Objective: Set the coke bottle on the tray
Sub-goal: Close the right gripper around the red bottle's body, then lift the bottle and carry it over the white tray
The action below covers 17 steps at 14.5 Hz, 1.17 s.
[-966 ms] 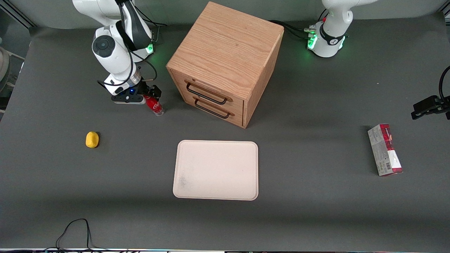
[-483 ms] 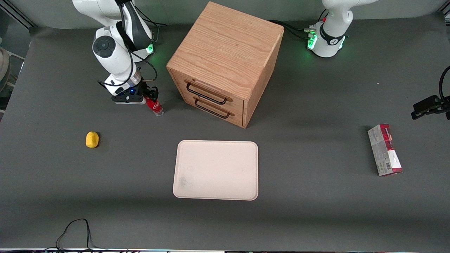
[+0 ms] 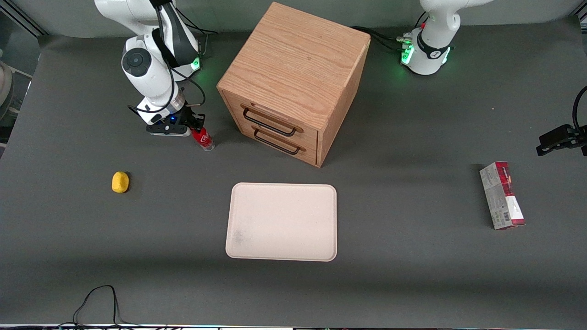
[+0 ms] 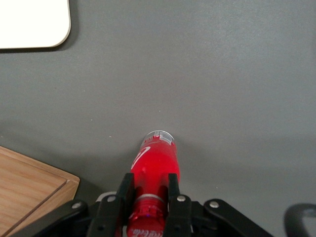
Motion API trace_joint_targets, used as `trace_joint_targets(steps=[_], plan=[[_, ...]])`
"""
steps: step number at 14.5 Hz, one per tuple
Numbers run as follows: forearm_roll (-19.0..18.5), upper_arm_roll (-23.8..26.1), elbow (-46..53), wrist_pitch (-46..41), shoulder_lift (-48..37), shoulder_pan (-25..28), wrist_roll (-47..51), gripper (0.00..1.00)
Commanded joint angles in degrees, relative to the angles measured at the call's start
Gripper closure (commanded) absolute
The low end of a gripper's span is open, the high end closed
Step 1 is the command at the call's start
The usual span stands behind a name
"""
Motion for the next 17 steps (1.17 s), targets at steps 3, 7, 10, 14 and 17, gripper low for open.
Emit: trace_joint_targets(steps=[3, 7, 10, 14, 17], plan=[[1.22, -0.15, 0.46, -1.06, 0.02, 1.10, 0.22, 1.00], [0.44, -0.33, 5.81, -5.88, 0.20, 0.49, -0.22, 1.00], [0.26, -0.68, 14.85, -12.81, 2.83, -0.12, -1.62, 1.00], [-0.18, -1.64, 31.98, -26.87, 8.18, -0.92, -1.97, 1.00], [-4.64, -1.73, 41.65, -31.81, 11.96, -0.92, -1.97, 1.00]])
